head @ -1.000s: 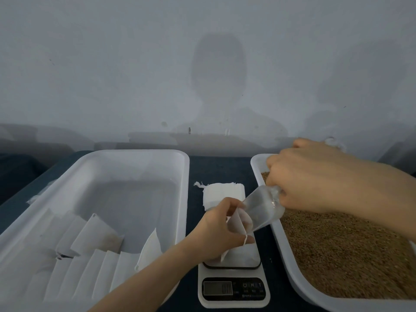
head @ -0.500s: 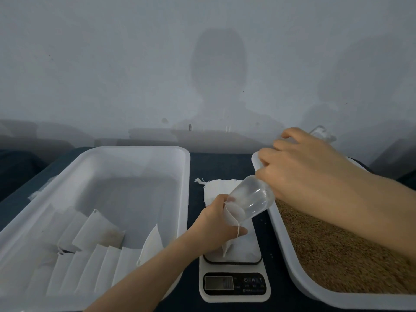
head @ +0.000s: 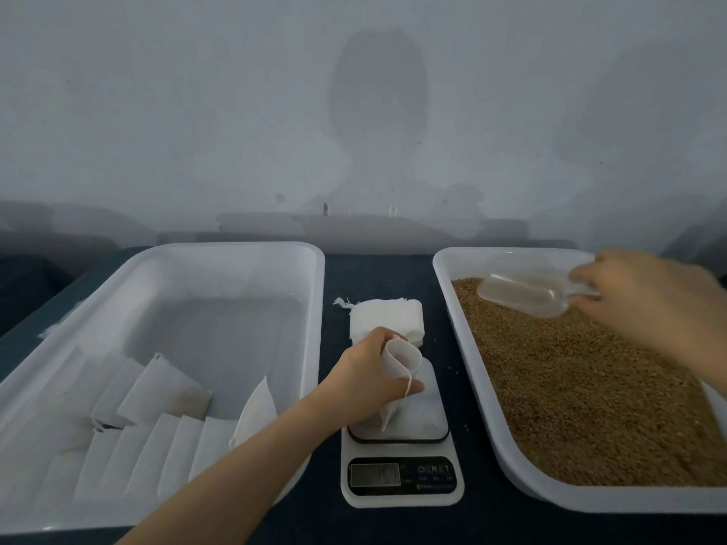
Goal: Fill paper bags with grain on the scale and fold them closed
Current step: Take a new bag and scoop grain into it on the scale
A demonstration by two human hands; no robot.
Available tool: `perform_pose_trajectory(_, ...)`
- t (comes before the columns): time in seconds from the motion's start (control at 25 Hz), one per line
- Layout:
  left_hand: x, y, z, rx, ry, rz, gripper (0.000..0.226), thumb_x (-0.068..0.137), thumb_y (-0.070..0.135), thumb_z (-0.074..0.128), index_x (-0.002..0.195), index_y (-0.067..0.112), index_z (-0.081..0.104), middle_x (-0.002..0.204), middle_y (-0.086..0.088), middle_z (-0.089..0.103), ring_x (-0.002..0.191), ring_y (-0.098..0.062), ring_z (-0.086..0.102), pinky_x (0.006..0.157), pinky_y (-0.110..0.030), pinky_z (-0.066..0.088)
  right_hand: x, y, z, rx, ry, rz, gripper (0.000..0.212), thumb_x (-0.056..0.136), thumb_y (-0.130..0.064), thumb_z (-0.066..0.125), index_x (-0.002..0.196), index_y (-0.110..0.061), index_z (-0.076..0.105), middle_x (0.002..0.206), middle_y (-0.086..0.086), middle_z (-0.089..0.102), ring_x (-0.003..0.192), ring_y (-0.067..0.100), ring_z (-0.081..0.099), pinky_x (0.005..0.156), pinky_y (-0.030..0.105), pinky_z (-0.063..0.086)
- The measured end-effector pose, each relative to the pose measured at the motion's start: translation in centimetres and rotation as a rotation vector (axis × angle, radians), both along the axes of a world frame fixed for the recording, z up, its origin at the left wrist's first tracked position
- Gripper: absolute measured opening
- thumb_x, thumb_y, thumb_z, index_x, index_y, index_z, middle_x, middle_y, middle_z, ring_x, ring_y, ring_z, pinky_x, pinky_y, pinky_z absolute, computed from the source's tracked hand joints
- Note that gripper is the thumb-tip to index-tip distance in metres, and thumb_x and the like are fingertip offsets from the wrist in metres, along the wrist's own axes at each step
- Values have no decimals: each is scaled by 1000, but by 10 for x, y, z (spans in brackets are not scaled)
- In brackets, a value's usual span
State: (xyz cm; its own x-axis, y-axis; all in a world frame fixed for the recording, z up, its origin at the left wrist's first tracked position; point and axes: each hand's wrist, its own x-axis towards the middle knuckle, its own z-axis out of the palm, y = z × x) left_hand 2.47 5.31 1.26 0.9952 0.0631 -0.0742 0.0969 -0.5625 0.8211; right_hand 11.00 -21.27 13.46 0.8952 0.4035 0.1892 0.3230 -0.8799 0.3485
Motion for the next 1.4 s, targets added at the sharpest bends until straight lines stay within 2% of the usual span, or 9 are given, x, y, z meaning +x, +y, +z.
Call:
perform_pose_trajectory(0.12, 0, 0, 1, 6, 9, 5, 54, 76, 38, 78, 116, 32, 43, 105, 13, 51, 94, -8, 54, 74, -16, 43, 9, -7, -28, 4, 166, -109, 24, 94, -32, 43, 85, -29, 65, 75, -10, 58, 60, 4, 59, 47, 19, 45)
perform_pose_trajectory(0.24, 0, -1, 3, 10, 20, 8, 54, 76, 38, 77, 116, 32, 42, 105, 12, 50, 94, -9, 53, 76, -18, 43, 17, -6, -47, 86, 255, -176, 22, 91, -29, 47, 78, -27, 64, 75, -7, 60, 64, 11, 60, 60, 30, 54)
perform_pose_trajectory(0.52, -2, -2, 4, -2, 42, 10, 56, 77, 39, 76, 120, 30, 42, 107, 10, 51, 96, -12, 54, 79, -21, 45, 22, 11, -77, 60, 214, -108, 21, 95, -33, 49, 86, -22, 65, 76, -7, 53, 64, 10, 57, 61, 29, 55)
perform_pose_trajectory(0.72, -1, -1, 2, 8, 42, 7, 59, 77, 38, 76, 124, 28, 42, 110, 9, 50, 100, -13, 54, 81, -22, 45, 31, 22, -94, 191, 227, -96, 25, 96, -29, 49, 74, -18, 56, 76, -2, 52, 68, 15, 57, 65, 33, 55)
perform_pose_trajectory(0.84, 0, -1, 0, 7, 39, 8, 58, 77, 39, 76, 122, 30, 42, 107, 12, 50, 98, -10, 53, 78, -19, 44, 40, 22, -102, 312, 252, -108, 33, 96, -26, 49, 69, -11, 61, 70, 3, 57, 61, 17, 57, 55, 28, 48)
perform_pose_trajectory(0.96, -1, 1, -2, -11, 26, 5, 53, 75, 40, 77, 115, 33, 43, 103, 14, 52, 91, -6, 55, 70, -13, 42, 43, 17, -105, 489, 320, -128, 29, 95, -26, 50, 81, -10, 70, 64, 4, 63, 52, 15, 55, 45, 23, 35)
perform_pose_trajectory(1.12, 0, 1, -2, -11, 22, 3, 51, 75, 40, 77, 109, 36, 40, 96, 20, 49, 86, -4, 53, 63, -9, 39, 40, 4, -101, 743, 367, -144, 18, 91, -30, 59, 96, -18, 72, 68, 0, 68, 54, 14, 60, 51, 26, 45)
perform_pose_trajectory(1.28, 0, 2, -3, -2, 19, -3, 50, 75, 41, 77, 109, 37, 40, 94, 20, 48, 85, -3, 53, 63, -9, 39, 38, -12, -96, 802, 350, -163, 24, 87, -33, 64, 110, -25, 68, 59, -4, 67, 32, 1, 46, 35, 17, 34)
perform_pose_trajectory(1.4, 0, 3, -4, -3, 18, -12, 50, 75, 42, 77, 108, 38, 40, 95, 20, 49, 86, -2, 53, 64, -10, 40, 34, -25, -93, 760, 377, -150, 30, 87, -36, 63, 116, -27, 65, 77, -5, 70, 36, 1, 51, 35, 13, 34)
